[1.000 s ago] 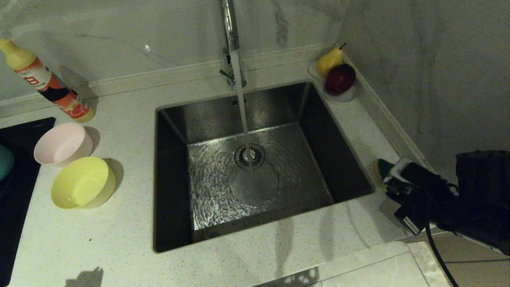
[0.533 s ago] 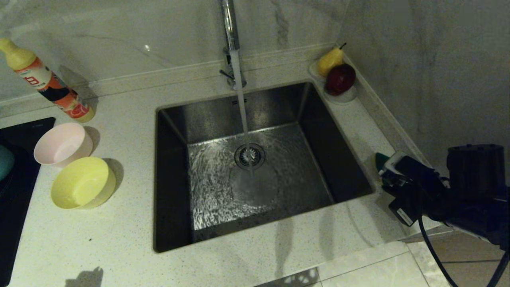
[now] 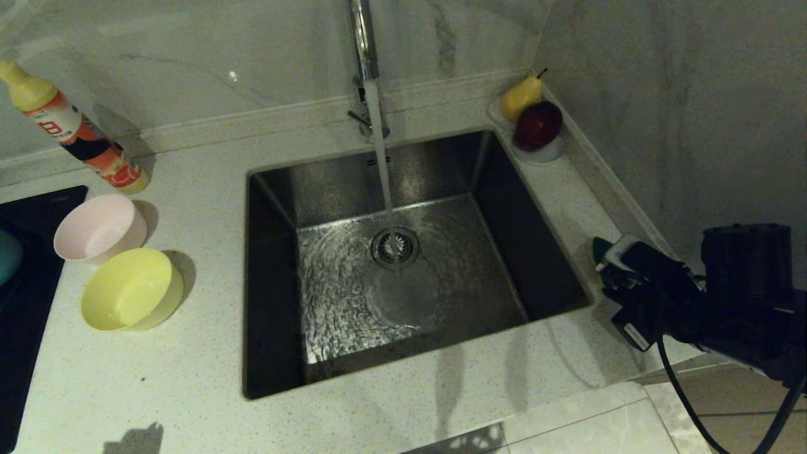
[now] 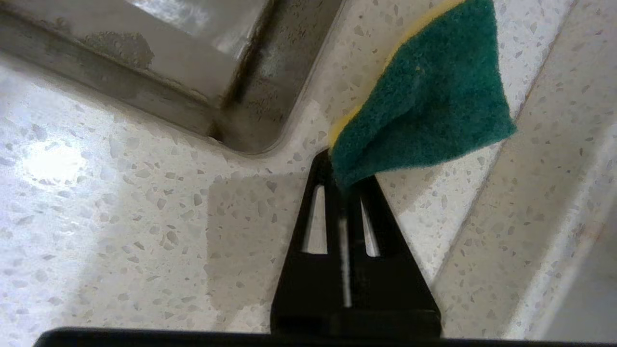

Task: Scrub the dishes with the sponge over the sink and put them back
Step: Put down the sponge

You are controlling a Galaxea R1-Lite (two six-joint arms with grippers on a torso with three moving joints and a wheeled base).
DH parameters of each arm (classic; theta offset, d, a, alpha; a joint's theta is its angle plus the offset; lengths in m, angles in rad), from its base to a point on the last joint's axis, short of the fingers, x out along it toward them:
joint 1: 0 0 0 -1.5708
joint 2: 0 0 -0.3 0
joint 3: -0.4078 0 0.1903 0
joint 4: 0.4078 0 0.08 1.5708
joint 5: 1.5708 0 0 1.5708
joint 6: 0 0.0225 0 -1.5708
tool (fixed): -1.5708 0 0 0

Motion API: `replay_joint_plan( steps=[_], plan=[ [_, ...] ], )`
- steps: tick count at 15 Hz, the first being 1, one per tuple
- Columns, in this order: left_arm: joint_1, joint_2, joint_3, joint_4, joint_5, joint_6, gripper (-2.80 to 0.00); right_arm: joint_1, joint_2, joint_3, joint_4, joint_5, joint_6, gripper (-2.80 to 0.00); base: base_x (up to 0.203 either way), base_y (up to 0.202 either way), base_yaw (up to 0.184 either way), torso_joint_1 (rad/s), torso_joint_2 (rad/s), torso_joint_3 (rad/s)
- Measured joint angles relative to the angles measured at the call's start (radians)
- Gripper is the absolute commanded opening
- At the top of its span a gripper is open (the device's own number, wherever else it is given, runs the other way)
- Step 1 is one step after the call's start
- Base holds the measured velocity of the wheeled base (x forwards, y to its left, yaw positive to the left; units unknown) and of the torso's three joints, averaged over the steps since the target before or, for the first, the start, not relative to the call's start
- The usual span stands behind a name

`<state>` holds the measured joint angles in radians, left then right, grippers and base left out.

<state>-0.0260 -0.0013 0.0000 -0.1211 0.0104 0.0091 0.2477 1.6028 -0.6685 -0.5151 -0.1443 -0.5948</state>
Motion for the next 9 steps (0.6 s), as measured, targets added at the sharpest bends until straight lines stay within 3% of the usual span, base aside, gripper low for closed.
replay_joint_plan(
  steps=[9],
  plan=[
    [0.000,0.000,0.000,0.000,0.000,0.000,-2.80,-0.003,-0.023,0.021,0.000,-0.019,0.009,0.00,0.000,0.000,0.000,0.000,0.00,0.000]
  ],
)
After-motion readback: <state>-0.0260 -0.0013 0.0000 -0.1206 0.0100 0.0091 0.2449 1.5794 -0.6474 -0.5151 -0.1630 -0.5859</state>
